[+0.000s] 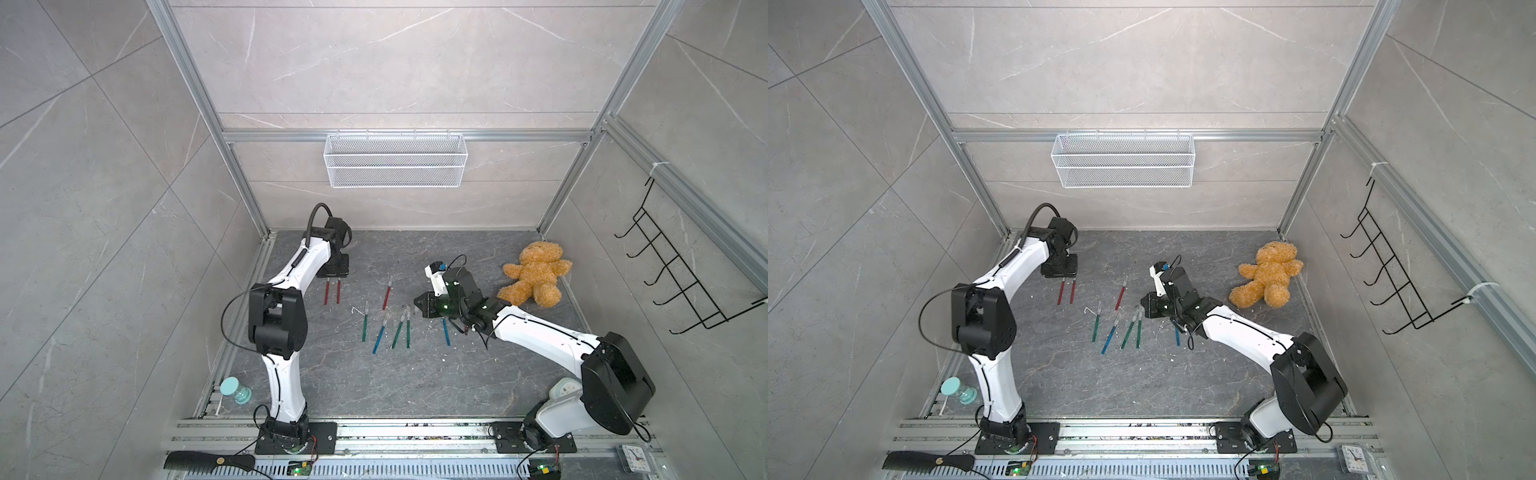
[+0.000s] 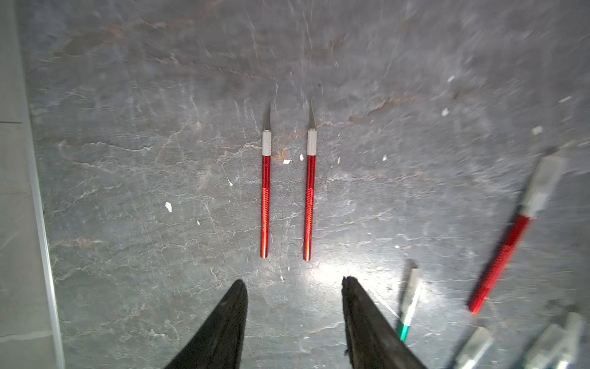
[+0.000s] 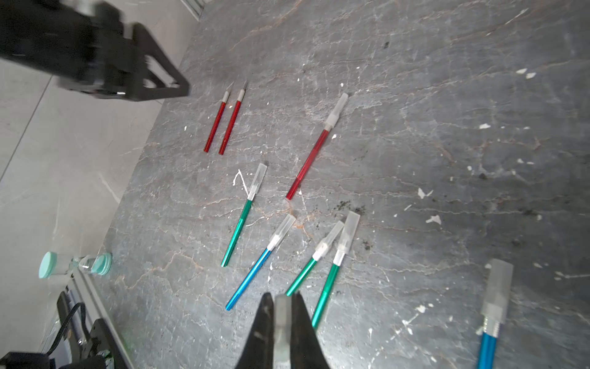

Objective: Remove protective caps from carving knives
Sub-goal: Place the carving knife at the center of the board, then place the protective sleeve at the center of the board.

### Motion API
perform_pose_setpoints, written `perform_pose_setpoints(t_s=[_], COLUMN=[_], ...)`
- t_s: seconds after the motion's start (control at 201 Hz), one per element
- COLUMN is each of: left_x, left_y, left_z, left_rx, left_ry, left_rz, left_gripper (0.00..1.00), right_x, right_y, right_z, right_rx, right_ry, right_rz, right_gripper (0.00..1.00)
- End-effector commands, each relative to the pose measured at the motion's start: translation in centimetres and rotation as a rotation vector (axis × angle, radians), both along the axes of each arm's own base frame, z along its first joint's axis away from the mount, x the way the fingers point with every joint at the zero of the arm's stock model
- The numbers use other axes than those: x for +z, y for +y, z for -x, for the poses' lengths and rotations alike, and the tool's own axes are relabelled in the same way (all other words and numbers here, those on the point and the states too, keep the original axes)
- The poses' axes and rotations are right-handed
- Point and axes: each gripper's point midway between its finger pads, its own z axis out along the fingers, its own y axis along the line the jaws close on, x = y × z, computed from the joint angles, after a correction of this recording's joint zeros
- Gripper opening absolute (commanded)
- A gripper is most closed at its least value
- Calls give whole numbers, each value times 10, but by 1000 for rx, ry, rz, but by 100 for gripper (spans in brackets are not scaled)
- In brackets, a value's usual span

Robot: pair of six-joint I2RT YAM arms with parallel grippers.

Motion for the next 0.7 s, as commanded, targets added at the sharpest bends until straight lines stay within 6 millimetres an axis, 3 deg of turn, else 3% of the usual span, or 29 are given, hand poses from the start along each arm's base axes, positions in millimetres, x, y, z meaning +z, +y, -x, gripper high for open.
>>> perform_pose_setpoints(t_s=[0.0,0.179,0.314,0.384,0.548,0.693], left_x=[39,63,61,57,50,44], left_y=[-10,-9,-4,-5,4,0], left_z=[18,51,76,88,109,124], left_rx=[-7,2,17,23,59,59], left_ry=[-91,-178,-224,-233,-269,-305], left_rz=[60,104,142,171,169,206], left_gripper=[59,73,86,100,100,100], right_x=[-1,4,2,-4,-14,-18], right_y=[-7,-16,-32,-40,-57,-81], right_z=[-6,-12,-19,-24,-39,-59], right_rx=[-23,-47,-80,-92,-124,-194], right_ry=[1,21,45,74,151,187], right_rz=[91,179,294,357,437,489], right_gripper=[0,0,0,0,0,0])
